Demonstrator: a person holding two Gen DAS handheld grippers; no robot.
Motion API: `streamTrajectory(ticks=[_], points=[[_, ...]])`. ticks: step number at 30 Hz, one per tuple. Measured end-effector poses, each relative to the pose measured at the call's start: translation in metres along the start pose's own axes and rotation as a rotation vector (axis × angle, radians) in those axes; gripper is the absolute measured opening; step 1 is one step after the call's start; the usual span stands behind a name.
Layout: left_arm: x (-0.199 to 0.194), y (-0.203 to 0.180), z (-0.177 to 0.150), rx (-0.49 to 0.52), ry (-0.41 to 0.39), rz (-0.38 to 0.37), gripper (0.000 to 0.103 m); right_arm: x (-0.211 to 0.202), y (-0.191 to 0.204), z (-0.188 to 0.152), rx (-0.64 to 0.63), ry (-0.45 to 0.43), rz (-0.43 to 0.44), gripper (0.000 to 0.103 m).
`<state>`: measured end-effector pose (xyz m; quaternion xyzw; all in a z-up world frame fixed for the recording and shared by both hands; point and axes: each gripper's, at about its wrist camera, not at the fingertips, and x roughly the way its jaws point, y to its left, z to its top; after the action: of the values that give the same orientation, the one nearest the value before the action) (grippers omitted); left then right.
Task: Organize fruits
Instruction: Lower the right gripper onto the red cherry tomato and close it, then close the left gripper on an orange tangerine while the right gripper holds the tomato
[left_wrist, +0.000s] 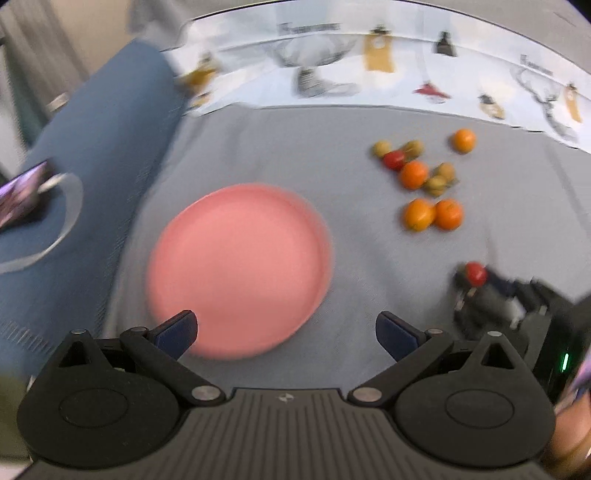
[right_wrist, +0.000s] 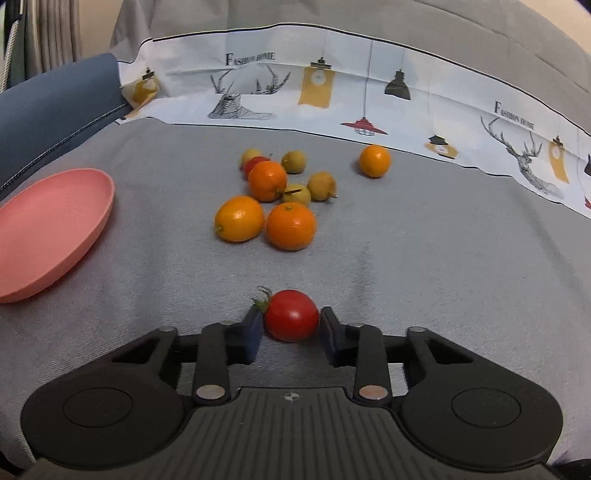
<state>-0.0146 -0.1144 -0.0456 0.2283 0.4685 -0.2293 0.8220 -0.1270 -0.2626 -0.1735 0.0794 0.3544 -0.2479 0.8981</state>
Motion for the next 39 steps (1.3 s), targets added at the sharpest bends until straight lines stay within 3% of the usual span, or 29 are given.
streamTrajectory(ticks=[5,9,21,27,28,29,30,39], points=[[0.048,-0.050,0.050,0.081,-0.018,-0.088,0.103,0.016,-0.043,0.009,0.142,-0.014,-0.130,0.033],[0.088,-0.080,0.076,0.149,-0.020,-0.115,0.103,0.024,-0.055,0.006,0.207,-0.023,-0.144,0.034],[0.150,-0.105,0.085,0.212,0.064,-0.158,0.099,0.028,-0.055,0.008,0.206,-0.037,-0.146,0.035],[0.162,-0.096,0.091,0.127,0.119,-0.187,0.075,0.031,-0.052,0.007,0.183,-0.051,-0.159,0.035],[0.160,-0.095,0.092,0.123,0.116,-0.193,0.062,0.031,-0.051,0.007,0.181,-0.052,-0.161,0.035],[0.158,-0.094,0.092,0.126,0.109,-0.197,0.043,0.031,-0.051,0.007,0.179,-0.053,-0.161,0.035],[0.155,-0.094,0.092,0.131,0.099,-0.199,0.038,0.030,-0.052,0.008,0.178,-0.053,-0.162,0.033],[0.107,-0.075,0.073,0.075,0.067,-0.194,0.038,0.019,-0.060,0.011,0.227,-0.128,-0.172,0.033]])
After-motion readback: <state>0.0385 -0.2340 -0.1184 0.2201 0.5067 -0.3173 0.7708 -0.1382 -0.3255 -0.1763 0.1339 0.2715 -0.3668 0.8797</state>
